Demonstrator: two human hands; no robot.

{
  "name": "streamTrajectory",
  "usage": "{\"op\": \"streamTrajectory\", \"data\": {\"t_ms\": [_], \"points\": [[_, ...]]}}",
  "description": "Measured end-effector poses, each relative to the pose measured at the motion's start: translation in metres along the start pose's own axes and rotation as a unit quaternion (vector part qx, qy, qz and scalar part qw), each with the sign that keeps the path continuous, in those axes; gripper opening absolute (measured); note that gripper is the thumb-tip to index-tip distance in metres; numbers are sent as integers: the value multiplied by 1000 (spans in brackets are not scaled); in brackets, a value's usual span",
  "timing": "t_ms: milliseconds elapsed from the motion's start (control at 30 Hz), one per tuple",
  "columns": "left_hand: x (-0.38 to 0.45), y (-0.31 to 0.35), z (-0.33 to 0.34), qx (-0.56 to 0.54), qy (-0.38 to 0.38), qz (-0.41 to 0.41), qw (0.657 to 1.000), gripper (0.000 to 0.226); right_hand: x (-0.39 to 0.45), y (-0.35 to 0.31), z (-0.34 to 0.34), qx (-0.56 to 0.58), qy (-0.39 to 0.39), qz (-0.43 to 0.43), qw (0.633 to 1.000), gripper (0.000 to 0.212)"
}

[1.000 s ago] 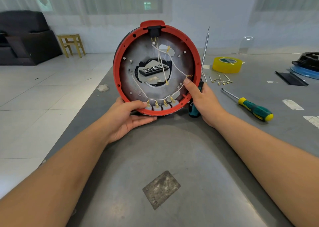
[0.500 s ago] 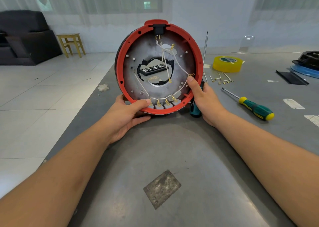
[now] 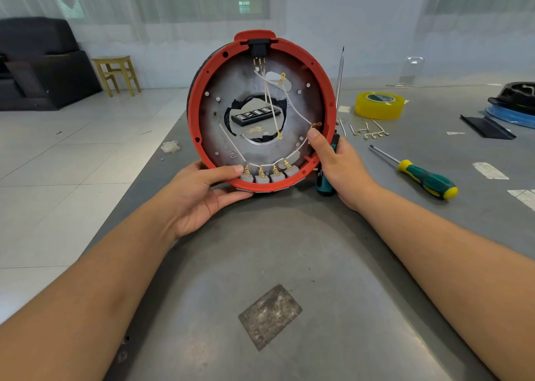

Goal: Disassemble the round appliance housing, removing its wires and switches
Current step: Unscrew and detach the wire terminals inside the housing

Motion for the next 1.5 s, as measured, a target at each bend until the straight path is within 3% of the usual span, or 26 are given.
{"op": "streamTrajectory", "data": {"t_ms": [233, 333, 467, 567, 633, 733, 867, 1000, 1233, 1367, 1500], "points": [[1, -8, -3, -12, -1, 36, 999, 80, -3, -2, 0, -14, 29, 12, 999, 68], [2, -8, -7, -15, 6, 47, 999, 85, -5, 1, -2, 15, 7, 41, 999, 75], [2, -8, -11, -21, 10, 49, 999, 83, -17, 1, -8, 49, 7, 38, 998, 38], [3, -6, -13, -31, 23, 47, 998, 82, -33, -3, -18, 74, -29, 48, 996, 24], [5, -5, -16, -36, 36, 52, 997, 84, -46, -9, -27, 28, -66, 30, 997, 17], [6, -2, -19, -38, 43, 60, 997, 86, -65, -13, -44, -131, -125, -57, 982, 15], [6, -1, -23, -44, 40, 57, 997, 80, -75, -21, -63, -332, -122, -160, 921, 30], [5, -1, -24, -48, 36, 57, 997, 71, -76, -29, -66, -459, -179, -158, 855, 51], [1, -1, -25, -39, 28, 51, 998, 70, -79, -38, -63, -520, -207, -158, 814, 37], [-1, -1, -25, -41, 17, 53, 998, 76, -82, -47, -62, -510, -209, -162, 819, 47], [0, -4, -23, -15, 23, 62, 998, 61, -81, -52, -61, -470, -206, -151, 845, 47]]}}
Point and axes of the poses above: each hand's wrist, its own x-axis towards the middle knuckle, its own z-axis out of the palm, y = z × x, the point moved 2 cm from there along x, towards the middle knuckle, and after that the axes turned 5 degrees about -y, right-handed, at the moved point
